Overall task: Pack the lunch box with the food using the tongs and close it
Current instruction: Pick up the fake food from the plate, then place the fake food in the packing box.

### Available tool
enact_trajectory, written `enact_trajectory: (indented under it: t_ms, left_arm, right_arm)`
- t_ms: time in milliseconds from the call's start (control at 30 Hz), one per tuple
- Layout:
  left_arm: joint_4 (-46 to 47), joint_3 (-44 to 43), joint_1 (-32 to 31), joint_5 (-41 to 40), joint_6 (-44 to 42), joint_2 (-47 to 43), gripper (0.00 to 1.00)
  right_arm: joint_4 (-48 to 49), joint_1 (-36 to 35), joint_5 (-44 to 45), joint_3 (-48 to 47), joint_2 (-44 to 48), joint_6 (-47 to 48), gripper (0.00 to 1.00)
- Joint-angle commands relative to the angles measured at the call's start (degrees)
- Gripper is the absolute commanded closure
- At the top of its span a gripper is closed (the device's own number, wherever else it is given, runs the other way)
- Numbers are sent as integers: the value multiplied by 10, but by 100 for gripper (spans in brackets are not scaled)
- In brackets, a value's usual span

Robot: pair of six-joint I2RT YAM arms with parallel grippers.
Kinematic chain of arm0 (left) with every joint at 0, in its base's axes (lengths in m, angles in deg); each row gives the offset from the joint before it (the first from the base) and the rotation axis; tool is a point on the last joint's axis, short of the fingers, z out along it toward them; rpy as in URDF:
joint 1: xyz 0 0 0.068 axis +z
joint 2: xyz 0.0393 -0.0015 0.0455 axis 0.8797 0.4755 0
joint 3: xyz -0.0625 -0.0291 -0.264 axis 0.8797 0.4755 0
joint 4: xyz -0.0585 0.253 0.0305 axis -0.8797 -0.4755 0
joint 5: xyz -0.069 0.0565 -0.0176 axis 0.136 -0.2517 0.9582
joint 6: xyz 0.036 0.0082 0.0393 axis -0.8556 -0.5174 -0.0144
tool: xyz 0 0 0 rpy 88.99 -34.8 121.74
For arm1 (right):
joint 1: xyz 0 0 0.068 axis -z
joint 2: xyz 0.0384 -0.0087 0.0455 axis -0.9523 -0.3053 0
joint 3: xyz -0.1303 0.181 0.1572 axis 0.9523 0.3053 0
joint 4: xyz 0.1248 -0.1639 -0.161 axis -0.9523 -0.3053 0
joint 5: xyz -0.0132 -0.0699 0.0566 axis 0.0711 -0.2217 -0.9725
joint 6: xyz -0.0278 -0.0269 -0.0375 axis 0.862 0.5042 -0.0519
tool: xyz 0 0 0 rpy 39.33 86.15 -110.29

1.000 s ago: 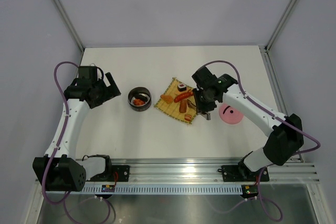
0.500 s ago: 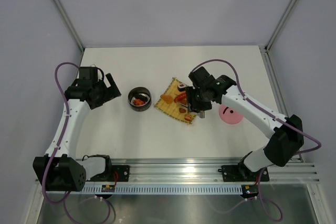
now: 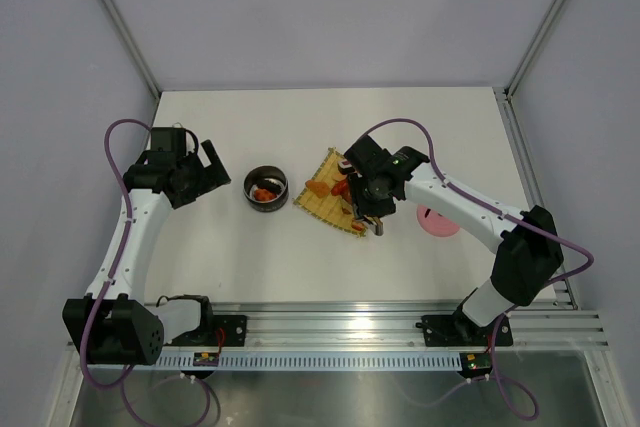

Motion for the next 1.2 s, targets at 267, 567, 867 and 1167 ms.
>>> enact_trajectory:
  t_ms: [267, 567, 867, 1167]
  left_arm:
    - [23, 5, 3, 9, 0, -6, 1]
    - [25, 6, 3, 8, 0, -5, 1]
    - [25, 5, 3, 14, 4, -11, 1]
    - [16, 3, 3, 7, 0, -18, 1]
  right_arm:
    - [-9, -14, 19, -26, 24, -11, 72]
    - [-41, -24, 29, -56, 61, -19, 77]
    - [-31, -31, -2, -146, 38, -2, 77]
    - [-6, -57, -54, -317, -112, 40, 77]
